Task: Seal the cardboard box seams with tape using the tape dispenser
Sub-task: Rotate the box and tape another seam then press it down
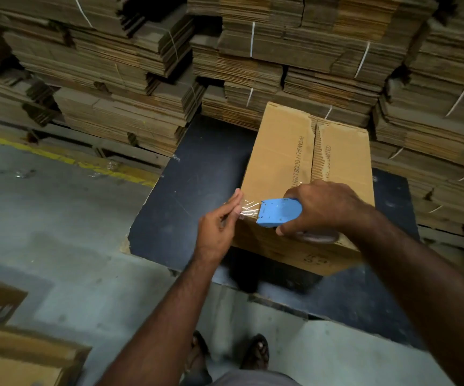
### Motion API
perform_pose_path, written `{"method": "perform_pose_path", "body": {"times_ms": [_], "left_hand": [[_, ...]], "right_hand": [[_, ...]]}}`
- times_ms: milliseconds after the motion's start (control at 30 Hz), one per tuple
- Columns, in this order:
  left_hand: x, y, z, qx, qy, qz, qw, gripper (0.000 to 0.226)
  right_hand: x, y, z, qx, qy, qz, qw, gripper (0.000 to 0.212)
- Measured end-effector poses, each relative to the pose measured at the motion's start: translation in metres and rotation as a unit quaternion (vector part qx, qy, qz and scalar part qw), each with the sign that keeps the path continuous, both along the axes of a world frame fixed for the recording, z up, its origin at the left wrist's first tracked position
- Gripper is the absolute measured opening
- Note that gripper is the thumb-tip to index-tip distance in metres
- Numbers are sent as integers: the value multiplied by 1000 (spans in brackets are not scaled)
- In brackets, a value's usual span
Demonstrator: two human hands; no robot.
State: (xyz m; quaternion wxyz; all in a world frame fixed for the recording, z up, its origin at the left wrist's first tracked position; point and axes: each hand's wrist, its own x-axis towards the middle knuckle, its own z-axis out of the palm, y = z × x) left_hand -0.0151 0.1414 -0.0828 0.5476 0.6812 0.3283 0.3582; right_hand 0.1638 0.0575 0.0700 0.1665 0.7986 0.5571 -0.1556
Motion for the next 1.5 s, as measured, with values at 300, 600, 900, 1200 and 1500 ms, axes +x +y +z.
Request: {"method": "perform_pose_path", "body": {"times_ms": [300,600,900,1200,1500], "left_hand": [[-8,10,-42,245,95,-63,963,65],[-28,22,-15,293,104,-47,949,57],[-1,40,-20,466,149,-186,852,51],[3,31,-13,490,155,-169,841,47],[2,50,-23,500,168,-186,829,76]], "right_hand": [[-3,2,0,-27,-9,-13,1000,76],[-9,-3,0,-22,-22,-9,999,76],[-11,-6,-2,-15,-20,-1,1000,73],[-7,-6,0,3,4,1,1000,66],[31,-35,10,-8,18,19,1000,73]]}}
